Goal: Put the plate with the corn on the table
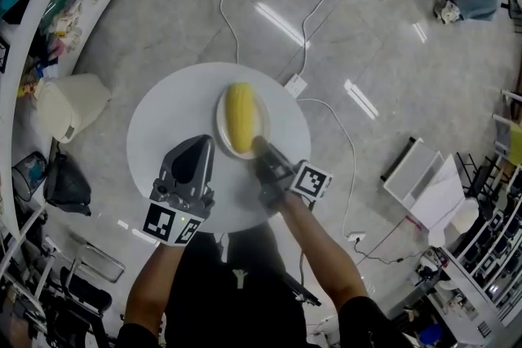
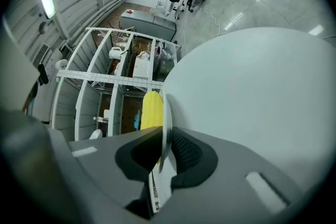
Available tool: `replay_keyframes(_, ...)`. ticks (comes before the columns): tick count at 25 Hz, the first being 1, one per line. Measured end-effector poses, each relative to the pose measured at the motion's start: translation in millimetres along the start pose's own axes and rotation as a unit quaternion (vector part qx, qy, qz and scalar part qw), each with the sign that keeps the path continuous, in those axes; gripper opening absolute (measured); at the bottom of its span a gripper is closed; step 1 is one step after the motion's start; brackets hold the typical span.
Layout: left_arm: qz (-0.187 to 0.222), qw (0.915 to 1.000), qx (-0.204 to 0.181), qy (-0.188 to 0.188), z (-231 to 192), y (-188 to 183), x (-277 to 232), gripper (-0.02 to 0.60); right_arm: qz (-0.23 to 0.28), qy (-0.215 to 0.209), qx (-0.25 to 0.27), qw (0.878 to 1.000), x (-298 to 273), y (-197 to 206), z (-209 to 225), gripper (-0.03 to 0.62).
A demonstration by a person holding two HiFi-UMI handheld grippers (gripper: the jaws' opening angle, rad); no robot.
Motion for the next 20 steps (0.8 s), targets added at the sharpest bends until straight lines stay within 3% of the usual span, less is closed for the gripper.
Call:
replay_keyframes(15, 0.000, 1.0000, 0.006, -0.001, 2.4, 4.1, 3.8, 0.006, 0.003, 0.014, 0.007, 1.000, -2.7, -0.2, -0.2, 0.041)
replay_keyframes(20, 0.001, 1.0000, 0.008, -0.002, 1.1, 5.0, 3.9, 0.006, 0.000, 0.057, -0.004, 0.998, -1.9, 1.6, 5.1, 0.040)
Point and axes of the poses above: the fingertips, and each gripper's own axes: x backward along the fingers, z to its right, y out of its underside, the point moved 4 cm from there along x, backward along the fingers, and after that the axes turned 5 degrees about -z, right-handed, at the moved point
